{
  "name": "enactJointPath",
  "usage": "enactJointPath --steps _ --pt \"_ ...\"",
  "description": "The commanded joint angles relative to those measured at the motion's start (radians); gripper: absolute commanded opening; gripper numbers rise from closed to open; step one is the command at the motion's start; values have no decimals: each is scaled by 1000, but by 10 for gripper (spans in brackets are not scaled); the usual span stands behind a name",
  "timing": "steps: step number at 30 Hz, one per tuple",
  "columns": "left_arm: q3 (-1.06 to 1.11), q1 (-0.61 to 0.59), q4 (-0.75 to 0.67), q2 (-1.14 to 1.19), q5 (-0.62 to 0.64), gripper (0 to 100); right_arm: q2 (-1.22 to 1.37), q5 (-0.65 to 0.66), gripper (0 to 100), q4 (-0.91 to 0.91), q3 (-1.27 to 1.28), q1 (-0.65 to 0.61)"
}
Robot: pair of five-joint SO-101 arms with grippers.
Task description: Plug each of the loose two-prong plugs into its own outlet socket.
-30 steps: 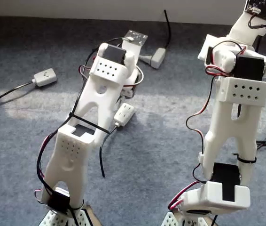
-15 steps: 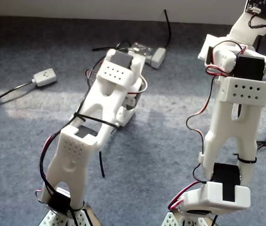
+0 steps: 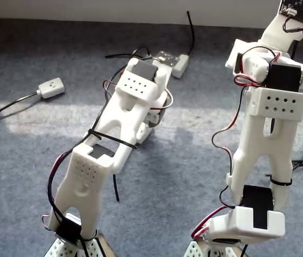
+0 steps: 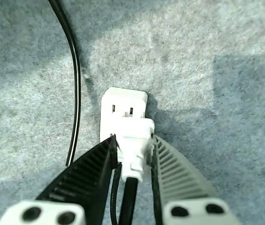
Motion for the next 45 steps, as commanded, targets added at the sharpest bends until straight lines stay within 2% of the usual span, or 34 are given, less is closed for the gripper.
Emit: enactJointPath --steps 1,16,21,34,45 --pt "-21 5 9 -13 9 7 -48 5 6 -22 -13 10" --pt "-24 -22 9 -19 0 7 -48 5 6 -22 -10 10" --pt "-25 -48 9 -18 -69 7 -48 5 6 -22 -10 -8" --pt "-99 -24 14 -65 -69 7 -48 5 6 -22 -8 -38" --pt "-7 -33 11 -47 -127 7 -48 5 6 -22 -8 -38"
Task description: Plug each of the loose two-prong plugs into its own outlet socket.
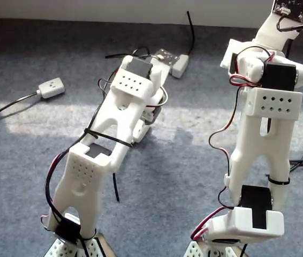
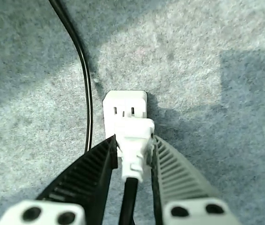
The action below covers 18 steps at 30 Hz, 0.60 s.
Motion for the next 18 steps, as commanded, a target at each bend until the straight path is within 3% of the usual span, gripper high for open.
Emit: enactJointPath --steps 1,18 --pt "-2 -2 8 -36 -15 7 -48 5 6 -22 -8 -8" --pt "2 -27 6 -31 -12 7 -48 5 6 -22 -8 -8"
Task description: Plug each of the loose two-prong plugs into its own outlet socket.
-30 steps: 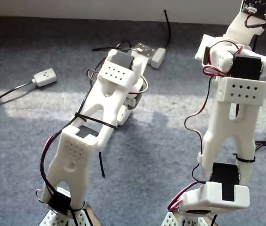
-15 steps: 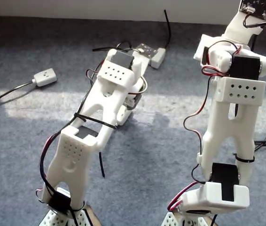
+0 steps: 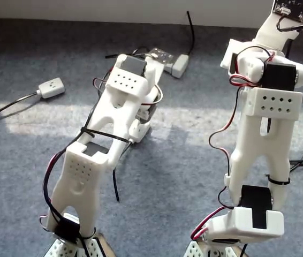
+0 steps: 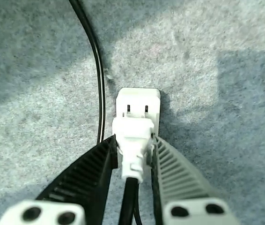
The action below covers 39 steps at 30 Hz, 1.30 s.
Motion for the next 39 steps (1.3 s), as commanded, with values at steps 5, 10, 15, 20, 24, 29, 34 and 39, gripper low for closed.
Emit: enactJointPath --steps 5,10,15,20,24,29,34,39 --pt "-4 10 6 -30 72 7 -48 5 6 -22 -8 -10" --pt "-4 10 6 -30 72 7 -48 5 6 -22 -8 -10" --pt "-4 15 6 -30 72 7 -48 5 6 -22 -8 -10" --pt "-4 16 6 -28 72 7 -48 5 6 -22 -8 -10" --pt "-4 16 6 -28 72 7 -48 5 6 -22 -8 -10" --pt "-2 51 6 -22 72 7 -48 5 6 -22 -8 -10" --pt "-10 31 -6 22 75 7 -48 5 6 -22 -8 -8" --pt "-41 7 -2 25 75 7 -48 5 6 -22 -8 -8"
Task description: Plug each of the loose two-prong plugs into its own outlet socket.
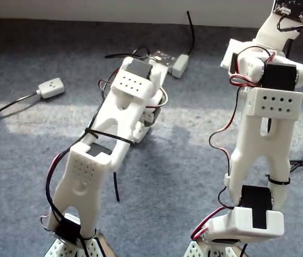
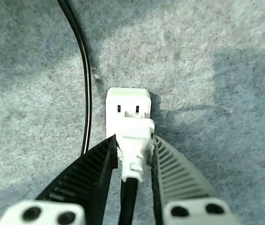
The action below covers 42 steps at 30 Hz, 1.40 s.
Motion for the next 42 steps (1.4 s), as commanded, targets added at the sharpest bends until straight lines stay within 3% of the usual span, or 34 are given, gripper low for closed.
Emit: enactJointPath --steps 1,20,42 --pt "-39 -24 0 -2 9 7 -48 5 6 -22 -8 -8" --pt "-35 -16 -2 8 8 7 -48 5 6 -22 -8 -8" --pt "-54 -27 -15 237 8 7 -48 5 6 -24 -8 -7"
